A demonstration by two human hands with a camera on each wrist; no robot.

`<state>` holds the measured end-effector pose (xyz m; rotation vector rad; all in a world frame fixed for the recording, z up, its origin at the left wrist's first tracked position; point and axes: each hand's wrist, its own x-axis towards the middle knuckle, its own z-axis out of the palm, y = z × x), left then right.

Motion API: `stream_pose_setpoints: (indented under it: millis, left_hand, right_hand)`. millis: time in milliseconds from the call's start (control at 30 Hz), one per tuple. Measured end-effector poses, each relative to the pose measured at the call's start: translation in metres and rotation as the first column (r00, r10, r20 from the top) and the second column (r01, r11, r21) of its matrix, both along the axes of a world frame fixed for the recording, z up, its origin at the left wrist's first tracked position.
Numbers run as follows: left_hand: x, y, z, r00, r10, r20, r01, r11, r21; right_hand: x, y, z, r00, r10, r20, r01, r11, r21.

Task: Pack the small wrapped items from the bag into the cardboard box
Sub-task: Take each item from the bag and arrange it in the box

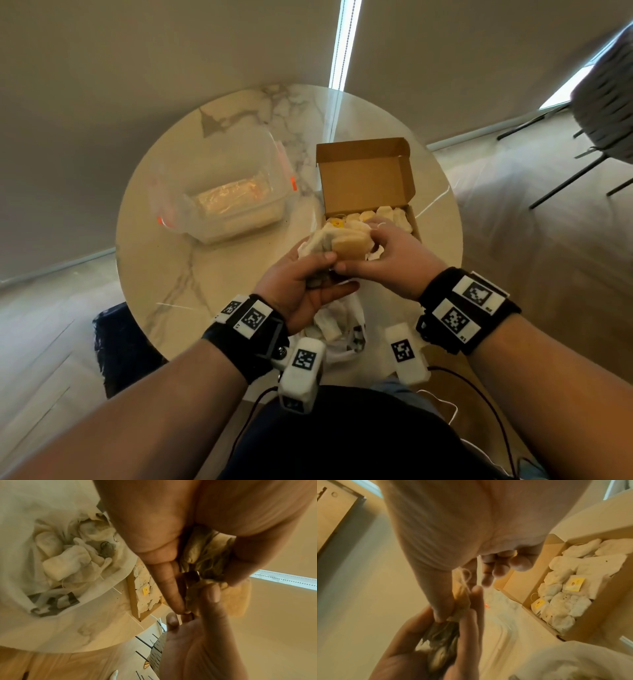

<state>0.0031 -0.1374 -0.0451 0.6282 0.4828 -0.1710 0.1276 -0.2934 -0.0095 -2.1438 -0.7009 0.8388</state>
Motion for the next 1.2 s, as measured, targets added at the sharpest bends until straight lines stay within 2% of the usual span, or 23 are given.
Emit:
stream_pose_setpoints:
  millis: [100, 267, 433, 600, 700, 767, 833, 933, 1033, 1200]
  left_hand:
    - [0.009, -0.002, -0.002, 0.998, 0.057, 0.000, -0.057, 0.996, 0.072]
    - [0.028, -0.005, -0.003, 0.991, 0.118, -0.060, -0.108, 0.982, 0.156]
    - [0.046, -0.017, 0.001, 0.966, 0.218, -0.138, -0.191, 0.965, 0.182]
    - [0.064, -0.026, -0.004, 0.885, 0.409, -0.224, -0.355, 0.903, 0.243]
    - [0.069, -0.028, -0.010, 0.819, 0.515, -0.252, -0.454, 0.851, 0.265]
    - [0.068, -0.028, -0.013, 0.769, 0.580, -0.269, -0.521, 0.812, 0.263]
    - [0.063, -0.026, -0.016, 0.720, 0.634, -0.281, -0.577, 0.773, 0.264]
    - [0.052, -0.017, -0.020, 0.659, 0.695, -0.287, -0.639, 0.719, 0.274]
    - [0.040, -0.005, -0.024, 0.623, 0.728, -0.287, -0.672, 0.686, 0.279]
    - [0.023, 0.018, -0.030, 0.586, 0.747, -0.313, -0.685, 0.664, 0.301]
  right_hand:
    - [0.004, -0.005, -0.006, 0.998, -0.051, 0.024, 0.048, 0.992, 0.113]
    - [0.023, -0.007, -0.013, 0.991, -0.110, -0.078, 0.127, 0.954, 0.272]
    - [0.053, -0.011, -0.031, 0.998, 0.065, 0.007, -0.066, 0.979, 0.194]
    - [0.083, -0.019, -0.040, 0.983, 0.049, -0.176, -0.006, 0.971, 0.238]
    - [0.100, -0.024, -0.048, 0.963, 0.068, -0.260, -0.012, 0.978, 0.210]
    - [0.107, -0.026, -0.054, 0.931, 0.014, -0.366, 0.061, 0.979, 0.194]
    - [0.113, -0.027, -0.060, 0.856, -0.076, -0.511, 0.186, 0.968, 0.166]
    - [0.117, -0.029, -0.069, 0.755, -0.161, -0.635, 0.307, 0.944, 0.125]
    - [0.116, -0.027, -0.073, 0.705, -0.213, -0.676, 0.384, 0.916, 0.112]
    - [0.110, -0.018, -0.079, 0.685, -0.293, -0.667, 0.497, 0.858, 0.134]
